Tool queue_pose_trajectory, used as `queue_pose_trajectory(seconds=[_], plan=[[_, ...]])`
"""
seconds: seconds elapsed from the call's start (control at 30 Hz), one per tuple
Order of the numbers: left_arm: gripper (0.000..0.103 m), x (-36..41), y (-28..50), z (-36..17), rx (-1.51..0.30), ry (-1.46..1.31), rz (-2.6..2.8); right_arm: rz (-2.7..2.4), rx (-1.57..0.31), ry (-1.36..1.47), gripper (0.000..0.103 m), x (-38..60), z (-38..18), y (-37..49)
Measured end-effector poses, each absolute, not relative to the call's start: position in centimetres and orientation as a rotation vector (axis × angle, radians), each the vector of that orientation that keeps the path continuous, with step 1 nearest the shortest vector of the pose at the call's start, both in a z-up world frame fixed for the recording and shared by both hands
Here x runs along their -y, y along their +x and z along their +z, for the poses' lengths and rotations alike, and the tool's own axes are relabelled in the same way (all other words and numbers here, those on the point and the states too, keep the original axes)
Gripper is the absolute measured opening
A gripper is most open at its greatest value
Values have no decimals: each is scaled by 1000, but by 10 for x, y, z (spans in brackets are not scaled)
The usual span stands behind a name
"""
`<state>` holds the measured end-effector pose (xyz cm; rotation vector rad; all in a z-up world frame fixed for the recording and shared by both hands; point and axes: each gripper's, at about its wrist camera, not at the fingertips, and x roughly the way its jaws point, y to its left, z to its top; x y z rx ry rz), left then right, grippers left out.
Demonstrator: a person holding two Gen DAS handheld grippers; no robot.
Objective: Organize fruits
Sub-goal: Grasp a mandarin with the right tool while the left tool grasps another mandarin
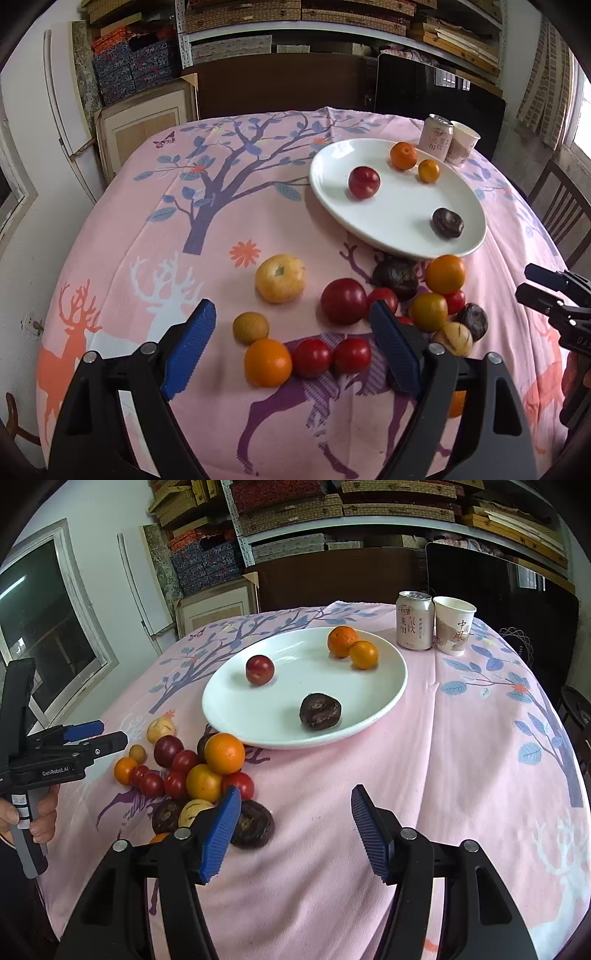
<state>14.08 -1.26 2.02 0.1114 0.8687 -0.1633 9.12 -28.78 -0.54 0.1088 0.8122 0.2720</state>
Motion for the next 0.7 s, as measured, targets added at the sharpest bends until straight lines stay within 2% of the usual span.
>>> queue_pose_trajectory(seconds=[0.43,0.7], plan=[[83,-30,105,-8,-918,105,-125,446,-953,-17,63,214,-37,42],[83,-36,97,-15,-918,136,-123,424,-975,-35,63,182,-45,61]])
